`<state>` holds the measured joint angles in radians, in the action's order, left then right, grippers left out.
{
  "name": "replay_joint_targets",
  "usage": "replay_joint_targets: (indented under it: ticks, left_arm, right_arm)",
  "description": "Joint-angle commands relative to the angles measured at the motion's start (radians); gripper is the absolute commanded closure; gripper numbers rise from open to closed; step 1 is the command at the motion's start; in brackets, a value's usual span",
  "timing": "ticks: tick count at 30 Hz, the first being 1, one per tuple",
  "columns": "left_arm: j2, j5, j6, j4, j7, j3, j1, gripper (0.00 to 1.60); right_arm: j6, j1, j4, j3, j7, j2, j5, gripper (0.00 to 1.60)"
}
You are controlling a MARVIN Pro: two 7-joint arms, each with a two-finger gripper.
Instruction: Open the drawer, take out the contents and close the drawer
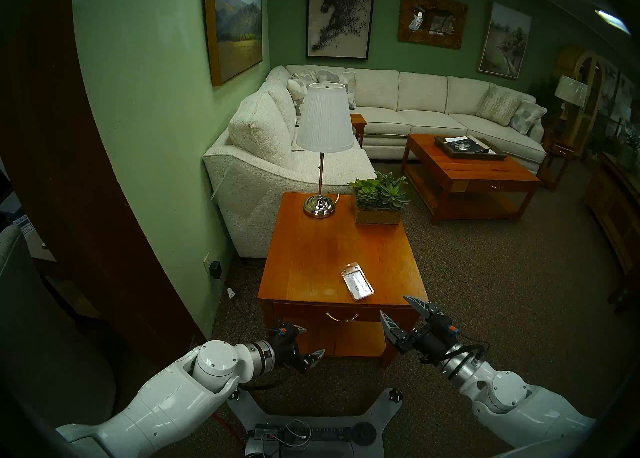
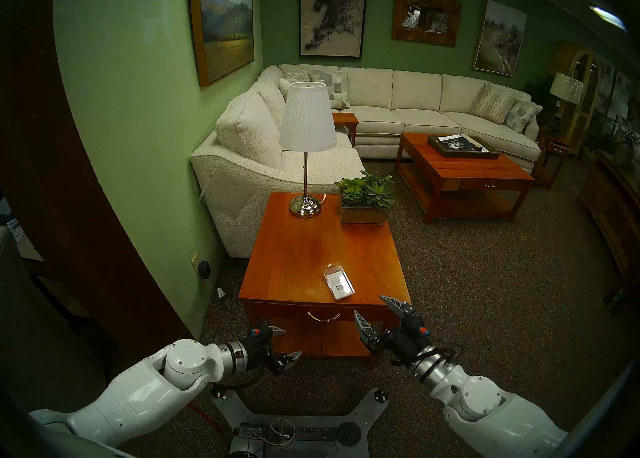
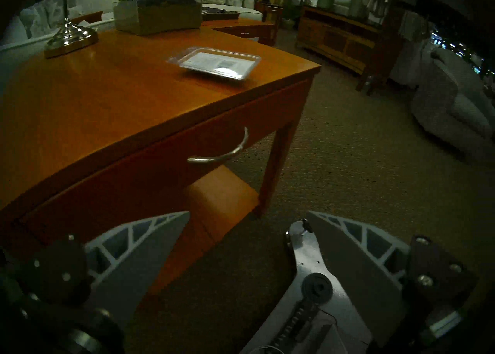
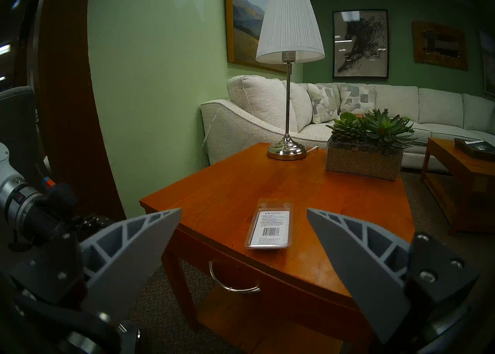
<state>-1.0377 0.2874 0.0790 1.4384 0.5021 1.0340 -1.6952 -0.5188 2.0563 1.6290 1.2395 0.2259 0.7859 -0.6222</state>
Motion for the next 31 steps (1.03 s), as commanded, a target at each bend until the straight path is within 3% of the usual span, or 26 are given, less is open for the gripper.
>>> replay_joint_targets:
  ticks: [1, 8, 9, 16, 18, 31]
  left_arm:
    - [0.104, 0.076, -0.033, 0.115, 0.070, 0.074, -0.050, 0.00]
    - [0.174, 0.174, -0.034, 0.181, 0.101, 0.175, -0.126, 0.00]
    - [0.195, 0.191, -0.025, 0.228, 0.097, 0.196, -0.156, 0.00]
    - [0.234, 0.285, -0.025, 0.281, 0.107, 0.284, -0.245, 0.00]
    - [0.246, 0.302, -0.015, 0.328, 0.070, 0.318, -0.297, 0.00]
    - [0.265, 0.330, 0.049, 0.459, -0.053, 0.399, -0.423, 0.00]
  right_arm:
    - [-0.010, -0.018, 0.020, 0.013, 0.000, -0.001, -0.001, 0.00]
    - [-0.011, -0.018, 0.022, 0.014, 0.001, -0.001, -0.001, 0.00]
    - [-0.012, -0.018, 0.023, 0.014, 0.001, -0.001, -0.001, 0.00]
    - [-0.014, -0.016, 0.026, 0.016, 0.001, -0.002, -0.001, 0.00]
    - [-0.015, -0.015, 0.027, 0.017, 0.000, -0.002, -0.002, 0.00]
    - [-0.016, -0.013, 0.030, 0.019, 0.000, -0.003, -0.002, 0.00]
